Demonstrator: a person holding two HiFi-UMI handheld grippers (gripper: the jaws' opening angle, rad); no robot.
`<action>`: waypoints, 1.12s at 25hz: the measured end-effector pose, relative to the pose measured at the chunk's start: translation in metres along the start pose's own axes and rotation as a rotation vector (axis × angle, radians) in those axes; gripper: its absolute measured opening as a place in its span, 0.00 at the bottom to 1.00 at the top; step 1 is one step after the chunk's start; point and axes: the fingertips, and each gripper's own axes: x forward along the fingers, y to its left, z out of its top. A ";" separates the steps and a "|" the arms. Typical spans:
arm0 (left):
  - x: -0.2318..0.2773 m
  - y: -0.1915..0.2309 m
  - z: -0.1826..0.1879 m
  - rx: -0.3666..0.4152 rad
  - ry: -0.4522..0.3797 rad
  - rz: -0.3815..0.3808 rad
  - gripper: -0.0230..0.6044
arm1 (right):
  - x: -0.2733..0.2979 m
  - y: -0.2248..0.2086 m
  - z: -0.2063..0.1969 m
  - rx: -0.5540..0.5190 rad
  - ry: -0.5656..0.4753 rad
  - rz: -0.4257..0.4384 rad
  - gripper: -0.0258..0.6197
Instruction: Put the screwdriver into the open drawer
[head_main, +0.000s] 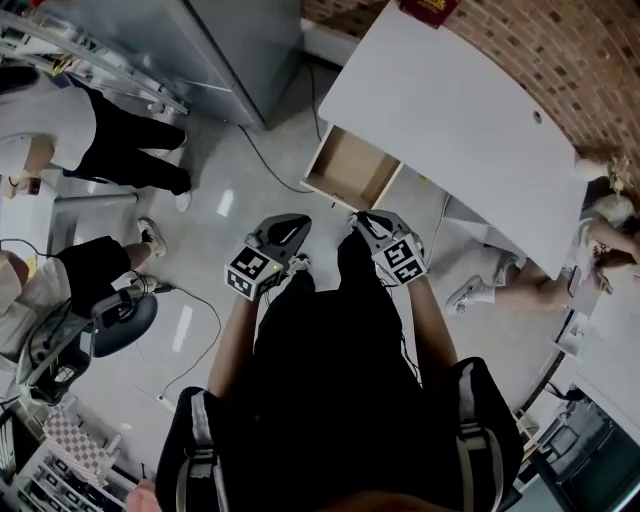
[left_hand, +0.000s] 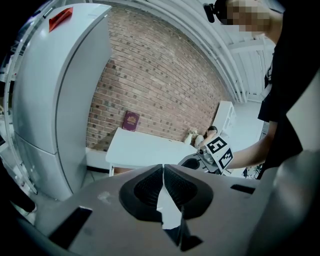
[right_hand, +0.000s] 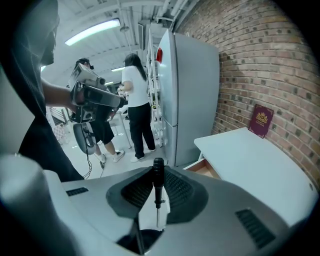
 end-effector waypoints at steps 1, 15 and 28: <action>0.003 0.002 -0.001 -0.004 0.005 0.003 0.07 | 0.004 -0.004 -0.002 0.000 0.008 0.009 0.23; 0.035 0.023 -0.029 -0.097 0.087 0.061 0.07 | 0.065 -0.055 -0.053 0.002 0.109 0.077 0.23; 0.043 0.045 -0.059 -0.192 0.108 0.142 0.07 | 0.132 -0.074 -0.102 -0.047 0.195 0.170 0.23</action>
